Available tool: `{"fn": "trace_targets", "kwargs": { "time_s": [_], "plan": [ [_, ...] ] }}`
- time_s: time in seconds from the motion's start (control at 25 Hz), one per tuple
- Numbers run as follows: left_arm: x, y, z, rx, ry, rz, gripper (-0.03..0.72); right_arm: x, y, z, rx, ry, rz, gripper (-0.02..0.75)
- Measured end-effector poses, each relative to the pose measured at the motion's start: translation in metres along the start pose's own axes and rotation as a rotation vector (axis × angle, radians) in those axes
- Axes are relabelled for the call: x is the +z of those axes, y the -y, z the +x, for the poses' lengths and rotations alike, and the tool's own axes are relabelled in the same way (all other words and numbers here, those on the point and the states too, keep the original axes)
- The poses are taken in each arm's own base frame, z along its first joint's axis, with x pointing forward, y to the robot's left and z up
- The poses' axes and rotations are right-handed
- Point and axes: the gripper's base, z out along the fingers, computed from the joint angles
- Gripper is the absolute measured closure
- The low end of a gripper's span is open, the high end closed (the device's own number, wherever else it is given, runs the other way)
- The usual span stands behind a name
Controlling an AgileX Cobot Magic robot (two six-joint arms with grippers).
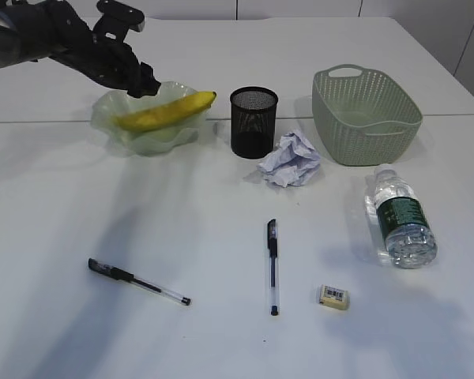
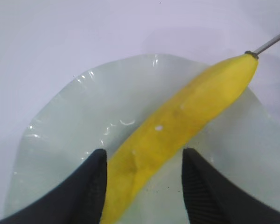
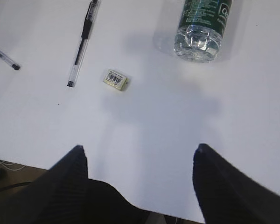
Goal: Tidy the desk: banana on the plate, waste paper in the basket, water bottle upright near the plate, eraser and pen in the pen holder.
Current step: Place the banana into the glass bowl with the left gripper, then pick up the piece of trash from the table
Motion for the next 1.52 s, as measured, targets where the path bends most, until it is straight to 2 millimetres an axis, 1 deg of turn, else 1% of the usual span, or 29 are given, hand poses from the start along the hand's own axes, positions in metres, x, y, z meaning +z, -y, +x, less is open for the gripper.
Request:
{"fn": "trace_targets", "kwargs": {
  "time_s": [0.36,0.64,0.96,1.32,1.44,1.52],
  "plan": [
    [-0.002,0.001,0.001,0.000,-0.028,0.019,0.304,0.000,-0.001,0.000,0.004,-0.002,-0.008,0.218],
    [-0.028,0.006,-0.012,0.014,-0.081,0.076,0.299,0.000,-0.001,0.000,0.006,-0.003,-0.012,0.218],
    [-0.066,0.013,-0.026,0.002,-0.186,0.155,0.296,0.000,-0.001,0.000,0.006,-0.003,-0.012,0.218],
    [-0.109,0.016,-0.027,-0.081,-0.402,0.170,0.296,0.000,-0.001,0.000,-0.003,-0.005,-0.012,0.218],
    [-0.117,0.016,-0.025,-0.109,-0.472,0.159,0.296,0.000,-0.001,0.001,-0.007,-0.007,-0.012,0.218],
    [-0.120,0.014,-0.025,-0.125,-0.488,0.129,0.296,0.000,-0.001,0.001,-0.009,-0.009,-0.013,0.218]
  ]
}}
